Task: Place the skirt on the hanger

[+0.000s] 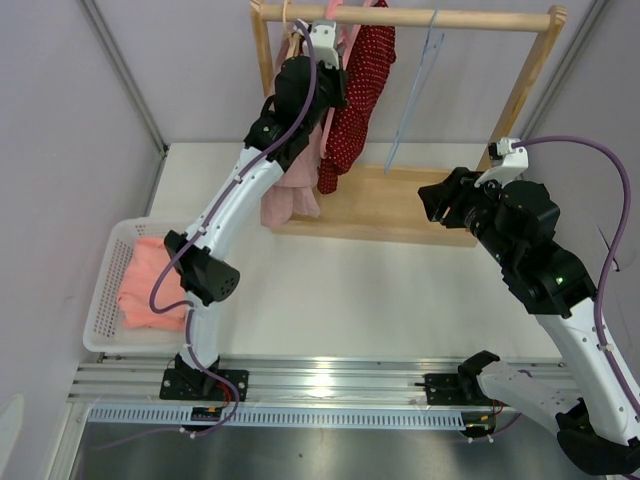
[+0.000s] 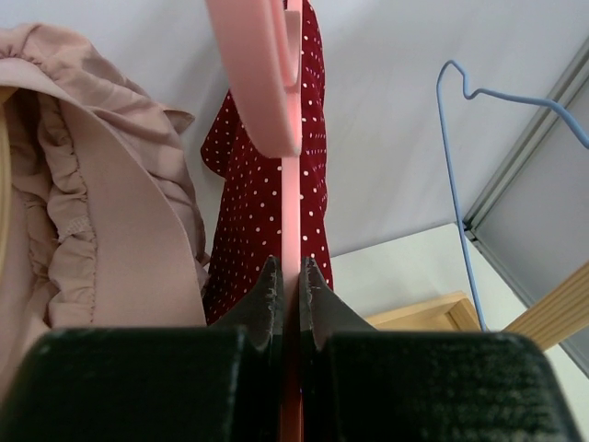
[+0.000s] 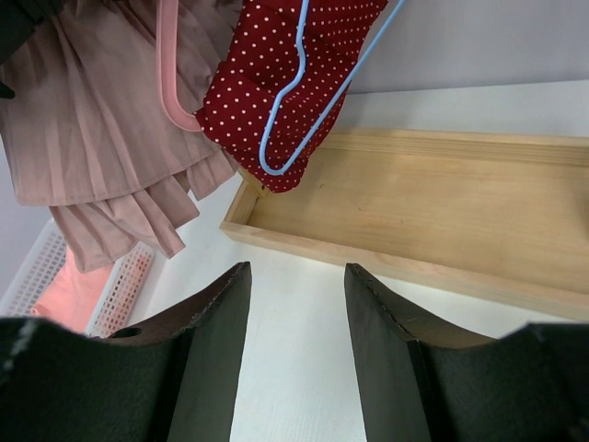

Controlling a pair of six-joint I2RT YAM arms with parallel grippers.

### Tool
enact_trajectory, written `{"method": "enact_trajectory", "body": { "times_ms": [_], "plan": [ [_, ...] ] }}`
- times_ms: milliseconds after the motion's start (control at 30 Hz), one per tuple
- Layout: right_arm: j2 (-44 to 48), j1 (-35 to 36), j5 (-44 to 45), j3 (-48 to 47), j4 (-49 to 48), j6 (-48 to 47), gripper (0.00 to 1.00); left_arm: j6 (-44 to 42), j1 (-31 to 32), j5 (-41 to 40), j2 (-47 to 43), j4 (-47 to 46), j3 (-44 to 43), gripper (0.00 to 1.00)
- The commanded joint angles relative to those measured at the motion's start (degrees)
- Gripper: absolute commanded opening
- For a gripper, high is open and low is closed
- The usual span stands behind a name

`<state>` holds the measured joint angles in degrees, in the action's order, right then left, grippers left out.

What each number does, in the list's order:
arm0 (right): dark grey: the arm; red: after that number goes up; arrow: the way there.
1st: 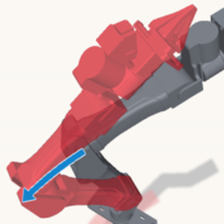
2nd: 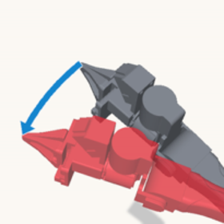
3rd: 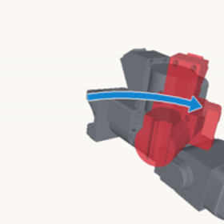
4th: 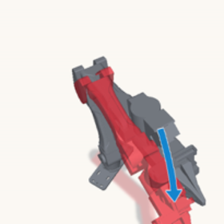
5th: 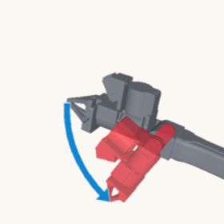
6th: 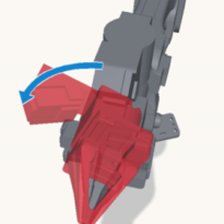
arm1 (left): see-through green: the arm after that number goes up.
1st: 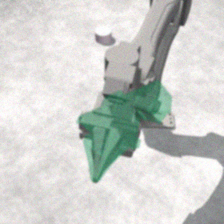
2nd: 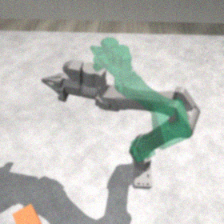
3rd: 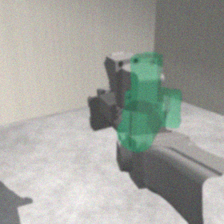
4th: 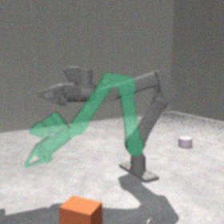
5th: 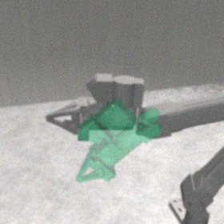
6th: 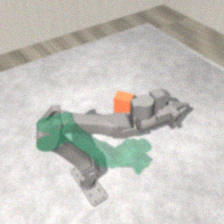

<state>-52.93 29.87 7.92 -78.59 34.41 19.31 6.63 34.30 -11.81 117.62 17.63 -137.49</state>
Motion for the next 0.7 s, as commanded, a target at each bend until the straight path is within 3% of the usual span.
{"method": "enact_trajectory", "body": {
  "times_ms": [0, 167, 200, 233, 300, 433, 667],
  "plan": [
    [0.28, -0.25, 0.43, 0.28, -2.16, -1.38, 0.51, 1.28, -0.29, 2.14, -0.29, -5.94, -3.75, 0.00],
    [0.28, -0.42, 0.16, 0.45, -2.33, -1.47, 0.51, 1.45, -0.29, 2.41, -0.55, -4.44, -3.49, 0.01],
    [0.28, -0.34, 0.08, 0.45, -2.42, -1.56, 0.51, 1.45, -0.29, 2.67, -0.90, -4.44, -3.05, 0.05],
    [0.19, -0.42, 0.34, 0.80, -2.42, -1.56, 0.51, 1.45, -0.20, 4.07, -1.86, -5.58, -1.57, 0.18],
    [0.28, -0.42, 0.43, 1.06, -2.42, -1.64, 0.51, 1.37, -0.12, 5.13, -3.01, -6.63, 0.02, 0.22],
    [0.54, -0.60, 0.51, 1.94, -2.86, -1.56, 0.51, -0.30, 0.76, 6.45, -5.65, -8.57, 3.01, 0.39],
    [0.46, -0.95, 0.51, 2.38, -3.48, -1.29, 0.51, -1.36, 1.99, 7.86, -10.64, -8.40, 4.51, 0.47]
  ]
}}
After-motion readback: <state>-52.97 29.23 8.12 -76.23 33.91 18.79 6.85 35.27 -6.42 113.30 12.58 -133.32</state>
